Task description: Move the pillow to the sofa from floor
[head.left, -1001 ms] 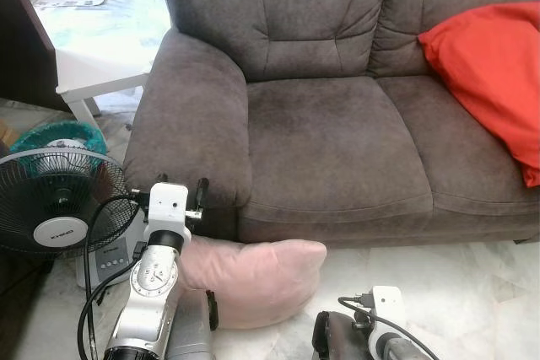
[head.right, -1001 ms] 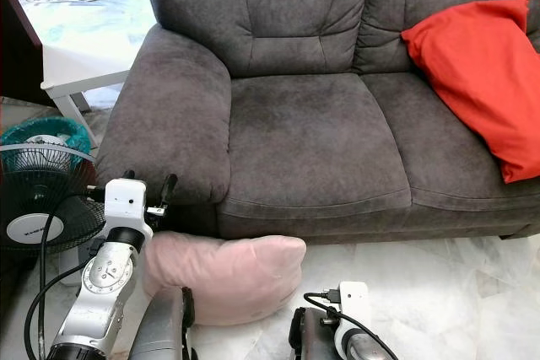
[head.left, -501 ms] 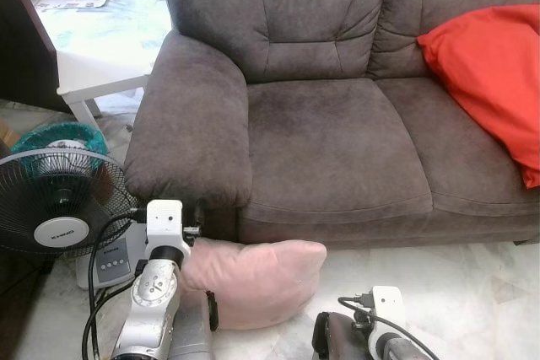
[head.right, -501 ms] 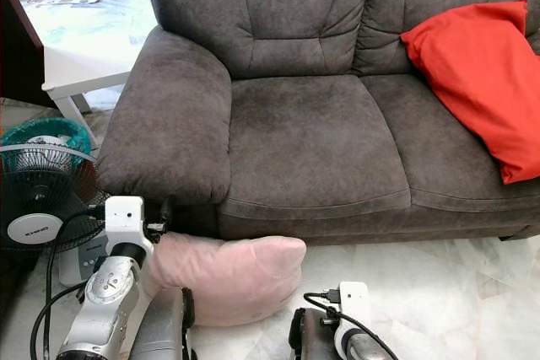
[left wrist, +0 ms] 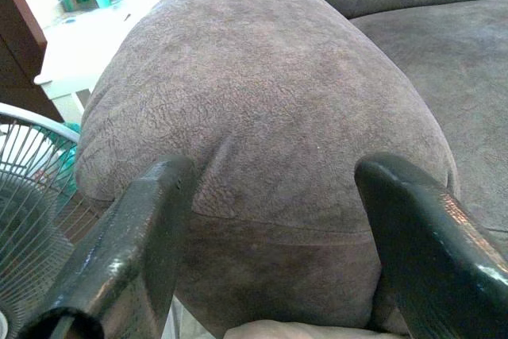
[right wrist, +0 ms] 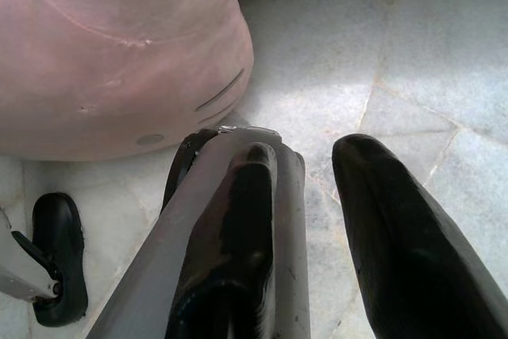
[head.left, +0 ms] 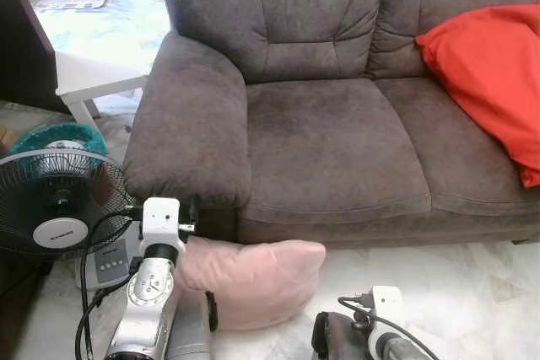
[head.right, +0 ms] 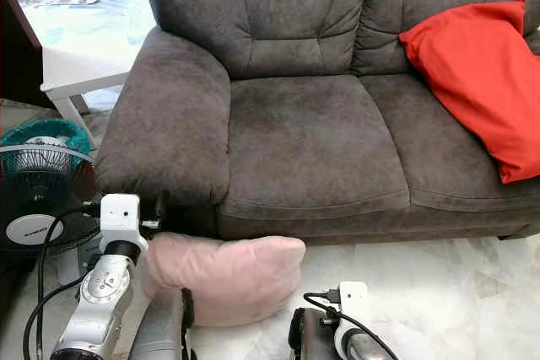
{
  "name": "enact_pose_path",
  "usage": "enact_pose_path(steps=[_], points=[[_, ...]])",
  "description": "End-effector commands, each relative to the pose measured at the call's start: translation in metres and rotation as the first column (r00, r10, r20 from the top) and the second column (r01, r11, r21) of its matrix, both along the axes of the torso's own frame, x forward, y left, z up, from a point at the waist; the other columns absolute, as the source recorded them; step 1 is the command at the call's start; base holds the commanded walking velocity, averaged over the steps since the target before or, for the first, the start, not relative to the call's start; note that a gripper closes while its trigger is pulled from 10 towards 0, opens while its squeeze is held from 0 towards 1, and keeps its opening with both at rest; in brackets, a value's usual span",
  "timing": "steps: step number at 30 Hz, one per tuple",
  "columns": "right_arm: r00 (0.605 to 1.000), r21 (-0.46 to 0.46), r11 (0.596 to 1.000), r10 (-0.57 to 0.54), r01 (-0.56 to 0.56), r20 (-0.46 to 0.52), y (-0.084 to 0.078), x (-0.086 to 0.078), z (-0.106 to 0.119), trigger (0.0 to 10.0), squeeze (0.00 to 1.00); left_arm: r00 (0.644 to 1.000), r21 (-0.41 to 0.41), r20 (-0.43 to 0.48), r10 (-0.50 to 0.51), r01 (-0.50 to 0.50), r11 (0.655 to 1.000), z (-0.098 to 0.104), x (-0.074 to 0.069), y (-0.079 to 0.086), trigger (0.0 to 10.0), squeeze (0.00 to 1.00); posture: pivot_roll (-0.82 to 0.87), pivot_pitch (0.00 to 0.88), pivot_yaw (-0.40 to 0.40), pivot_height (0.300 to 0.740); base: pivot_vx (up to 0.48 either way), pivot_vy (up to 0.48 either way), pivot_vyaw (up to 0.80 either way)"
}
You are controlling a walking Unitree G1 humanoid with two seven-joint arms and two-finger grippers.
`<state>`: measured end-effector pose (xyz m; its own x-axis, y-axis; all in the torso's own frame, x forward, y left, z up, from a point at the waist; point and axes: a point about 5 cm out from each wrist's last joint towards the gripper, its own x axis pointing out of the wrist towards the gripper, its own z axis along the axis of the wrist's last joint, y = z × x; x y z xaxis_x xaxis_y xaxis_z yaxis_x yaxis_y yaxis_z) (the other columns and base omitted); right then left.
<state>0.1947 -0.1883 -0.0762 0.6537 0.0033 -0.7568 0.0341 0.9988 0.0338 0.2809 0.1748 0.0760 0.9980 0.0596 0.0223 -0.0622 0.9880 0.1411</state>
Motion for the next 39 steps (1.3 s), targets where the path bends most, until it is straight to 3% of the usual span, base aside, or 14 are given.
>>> enact_pose_path(steps=[1,10,35,39], points=[[1.0,0.001,1.0,0.0,0.0,-0.007,0.0,-0.001,0.0,10.0,0.0,1.0,0.017,0.002,-0.002,0.002,1.0,0.0,0.001,-0.001,10.0,0.0,0.2,0.057,-0.062,0.588,0.0,0.0,0.0],[1.0,0.006,1.0,0.006,-0.006,-0.016,0.0,-0.001,-0.001,10.0,0.0,1.0,0.021,-0.003,-0.002,0.002,1.0,-0.002,0.0,-0.002,10.0,0.0,0.2,0.058,-0.063,0.559,0.0,0.0,0.0],[1.0,0.013,1.0,-0.022,0.022,0.002,0.0,-0.001,-0.001,10.0,0.0,0.999,-0.014,-0.039,0.005,-0.006,1.0,-0.008,0.0,-0.001,10.0,0.0,0.2,0.061,-0.061,0.559,0.0,0.0,0.0],[1.0,0.012,1.0,-0.021,0.021,0.0,0.0,-0.001,-0.001,10.0,0.0,0.995,-0.08,-0.099,0.008,-0.016,0.997,-0.016,0.0,-0.002,10.0,0.0,0.2,0.06,-0.061,0.559,0.0,0.0,0.0]])
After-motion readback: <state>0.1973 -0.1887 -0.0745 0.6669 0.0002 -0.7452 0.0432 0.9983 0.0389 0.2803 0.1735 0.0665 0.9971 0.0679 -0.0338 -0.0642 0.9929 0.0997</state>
